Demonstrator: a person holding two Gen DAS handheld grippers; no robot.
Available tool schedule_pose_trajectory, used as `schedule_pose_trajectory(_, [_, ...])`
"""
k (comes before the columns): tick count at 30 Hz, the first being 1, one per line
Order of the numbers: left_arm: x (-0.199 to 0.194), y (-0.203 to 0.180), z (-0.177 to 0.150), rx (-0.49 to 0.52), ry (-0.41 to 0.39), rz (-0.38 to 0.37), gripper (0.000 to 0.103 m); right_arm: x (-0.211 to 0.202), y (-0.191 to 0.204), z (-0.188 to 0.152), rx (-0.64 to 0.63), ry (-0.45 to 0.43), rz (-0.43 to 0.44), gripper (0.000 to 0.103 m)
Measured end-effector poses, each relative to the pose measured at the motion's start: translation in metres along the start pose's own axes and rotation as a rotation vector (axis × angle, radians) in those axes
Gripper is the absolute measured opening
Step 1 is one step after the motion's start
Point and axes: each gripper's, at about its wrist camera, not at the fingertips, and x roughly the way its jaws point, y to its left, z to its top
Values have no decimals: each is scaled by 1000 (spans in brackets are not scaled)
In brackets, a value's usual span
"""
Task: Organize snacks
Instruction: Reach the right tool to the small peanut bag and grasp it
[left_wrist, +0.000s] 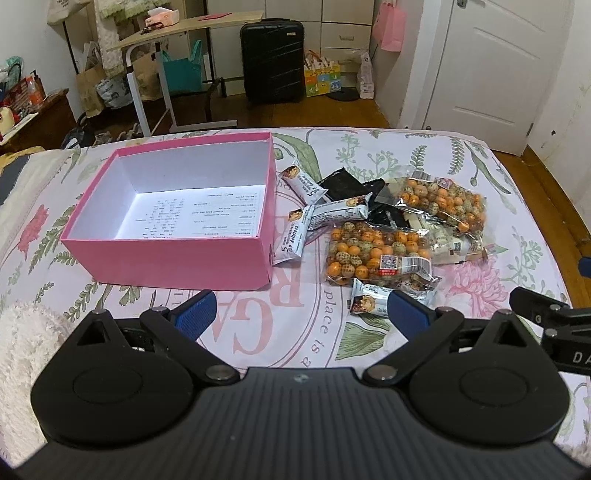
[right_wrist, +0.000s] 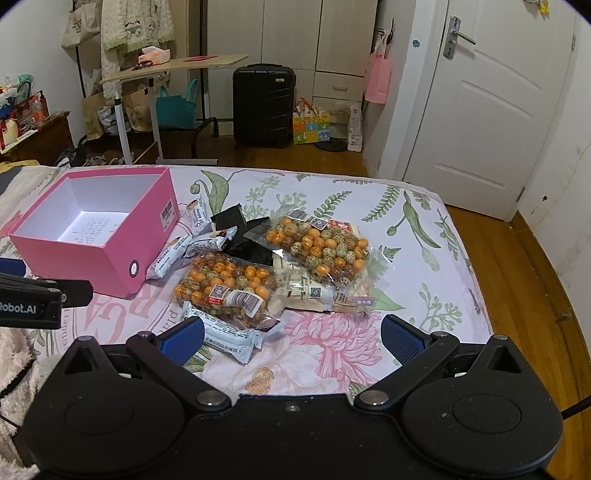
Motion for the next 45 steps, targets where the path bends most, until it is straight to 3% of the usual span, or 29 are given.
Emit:
schedule_pose_trajectory(3, [6,0,2,29,-32,34,92,9,-6,-1,12,-43,15,103])
schedule_pose_trajectory(6, [14,4,6,55,-78,36,91,21,-12,-2,-12,-112,-2,103])
schedule_pose_trajectory(9, [29,13,15,33,-102,-49,91,40,-20,2,-4,-135,13,103])
schedule_pose_trajectory(12, [56,14,26,20,-71,-124,91,72,-37,11,137,-42,134,99])
schedule_pose_trajectory(14, [78,9,31,6,-20,-159,83,98,-47,7,235,25,185,88])
schedule_pose_trajectory(17, [113,2,33,-2,56,-227,68,138,-53,-4,327,103,220,80])
schedule_pose_trajectory(24, [180,-2,21,-138,188,-325,64,187,-52,-17,502,165,336,52])
schedule_pose_trajectory(26, [190,-2,18,-146,184,-327,64,192,-52,-17,500,155,344,22])
schedule_pose_trajectory(29, [194,-4,17,-141,161,-327,66,188,-58,-14,487,140,331,2])
schedule_pose_trajectory(35, [206,-5,18,-145,171,-368,83,189,-67,-14,505,142,350,1])
schedule_pose_trajectory(45, [210,0,15,-186,200,-395,85,177,-56,-9,390,103,217,0])
